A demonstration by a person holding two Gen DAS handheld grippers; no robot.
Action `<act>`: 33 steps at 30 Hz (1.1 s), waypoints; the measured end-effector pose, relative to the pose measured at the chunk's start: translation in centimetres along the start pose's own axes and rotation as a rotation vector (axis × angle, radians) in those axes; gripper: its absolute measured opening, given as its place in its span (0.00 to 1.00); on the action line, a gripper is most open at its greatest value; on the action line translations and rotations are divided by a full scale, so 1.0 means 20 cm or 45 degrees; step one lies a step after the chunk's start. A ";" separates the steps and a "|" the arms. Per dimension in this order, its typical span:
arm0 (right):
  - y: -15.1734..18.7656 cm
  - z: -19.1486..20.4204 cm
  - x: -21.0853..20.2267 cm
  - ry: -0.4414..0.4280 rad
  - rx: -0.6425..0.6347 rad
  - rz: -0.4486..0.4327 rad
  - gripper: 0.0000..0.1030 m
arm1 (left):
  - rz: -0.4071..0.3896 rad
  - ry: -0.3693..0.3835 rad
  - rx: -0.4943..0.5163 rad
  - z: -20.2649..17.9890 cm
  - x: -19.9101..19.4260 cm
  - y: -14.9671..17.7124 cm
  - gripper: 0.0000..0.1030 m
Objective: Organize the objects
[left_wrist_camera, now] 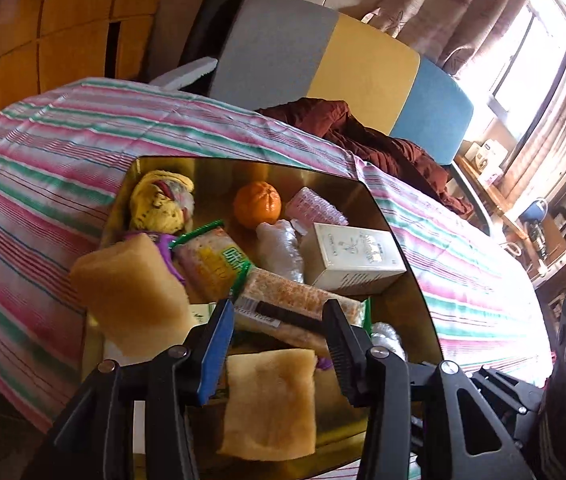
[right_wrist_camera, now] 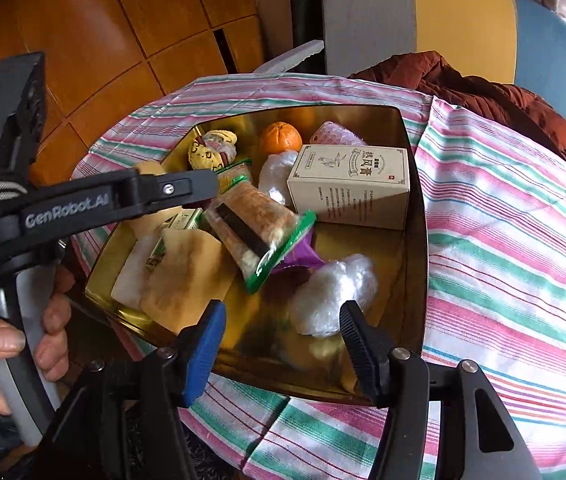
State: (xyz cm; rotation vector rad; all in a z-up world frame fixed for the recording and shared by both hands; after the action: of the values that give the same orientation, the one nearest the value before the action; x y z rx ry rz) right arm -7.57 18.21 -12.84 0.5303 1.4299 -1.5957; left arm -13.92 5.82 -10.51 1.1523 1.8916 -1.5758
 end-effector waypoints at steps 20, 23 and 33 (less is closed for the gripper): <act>-0.03 -0.04 -0.12 0.191 0.023 -0.120 0.81 | -0.168 -0.223 0.153 -0.04 -0.26 0.02 0.50; -0.04 -0.04 -0.14 0.203 0.035 -0.142 0.82 | -0.179 -0.243 0.156 -0.05 -0.28 0.03 0.57; -0.05 -0.03 -0.28 0.291 0.063 -0.306 0.82 | -0.236 -0.319 0.236 -0.13 -0.35 0.10 0.64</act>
State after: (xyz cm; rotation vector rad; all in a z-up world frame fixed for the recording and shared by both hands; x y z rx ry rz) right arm -5.76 20.46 -7.99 0.6033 1.6792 -1.8095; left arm -7.86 5.96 -5.70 0.8208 1.7569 -1.9313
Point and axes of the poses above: each gripper's, at about its wrist camera, not at the fingertips, and x roughly the way its jaws point, z to its left, y to its underside, the point moved 7 cm from there along x, roughly the way its jaws point, and after that the axes turned 2 degrees about -y, right-handed, at the moved point
